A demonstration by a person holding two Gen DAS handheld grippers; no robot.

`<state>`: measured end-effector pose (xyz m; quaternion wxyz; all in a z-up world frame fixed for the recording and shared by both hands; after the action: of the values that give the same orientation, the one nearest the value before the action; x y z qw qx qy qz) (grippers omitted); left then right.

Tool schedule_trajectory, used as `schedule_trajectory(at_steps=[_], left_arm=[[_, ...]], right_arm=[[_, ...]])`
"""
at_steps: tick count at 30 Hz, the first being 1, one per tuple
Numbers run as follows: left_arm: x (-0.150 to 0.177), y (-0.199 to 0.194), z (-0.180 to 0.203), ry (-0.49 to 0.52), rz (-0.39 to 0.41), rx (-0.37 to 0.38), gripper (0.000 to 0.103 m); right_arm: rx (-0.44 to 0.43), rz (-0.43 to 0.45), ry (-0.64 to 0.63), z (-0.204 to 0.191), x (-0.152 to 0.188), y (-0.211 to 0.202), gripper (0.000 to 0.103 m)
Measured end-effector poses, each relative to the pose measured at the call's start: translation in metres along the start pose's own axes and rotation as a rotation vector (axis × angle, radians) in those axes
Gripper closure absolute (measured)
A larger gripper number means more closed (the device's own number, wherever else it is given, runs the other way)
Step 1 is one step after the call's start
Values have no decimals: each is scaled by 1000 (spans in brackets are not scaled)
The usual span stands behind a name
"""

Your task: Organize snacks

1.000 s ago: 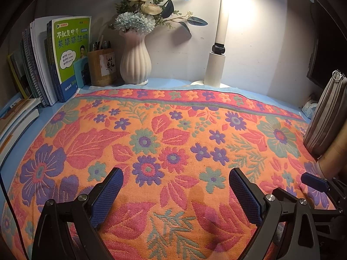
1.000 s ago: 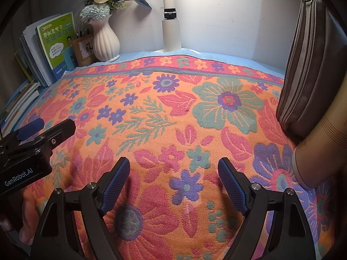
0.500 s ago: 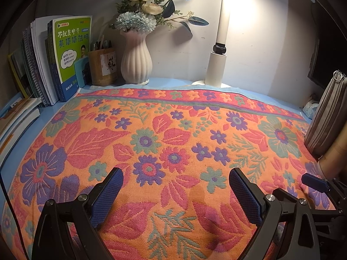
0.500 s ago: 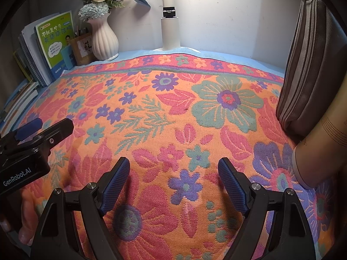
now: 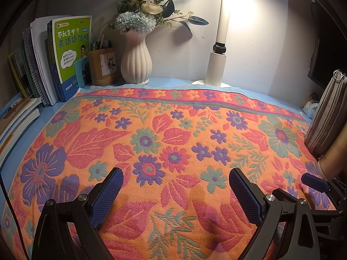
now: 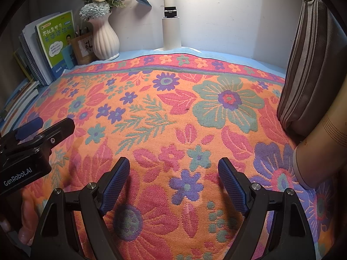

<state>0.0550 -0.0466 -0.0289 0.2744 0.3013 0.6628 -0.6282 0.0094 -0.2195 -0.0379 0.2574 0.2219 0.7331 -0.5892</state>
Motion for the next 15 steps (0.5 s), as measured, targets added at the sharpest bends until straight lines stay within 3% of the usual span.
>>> schedule_trajectory(at_steps=[15], left_arm=[[0,0,0,1,0,1,6]], right_arm=[[-1,0,-3,0,0,1,19]])
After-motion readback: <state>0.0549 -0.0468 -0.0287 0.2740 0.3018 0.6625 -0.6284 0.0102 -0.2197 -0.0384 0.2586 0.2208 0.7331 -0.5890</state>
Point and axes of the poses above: each gripper's, at about its wrist camera, not at the fingertips, and y roughly the way its jaws point, z to its right, x to its underside, the point moved 10 cm from there along y, roughly the way its jaws point, and after that the axes turned 8 degrees about -x, right-handed, at the moved point
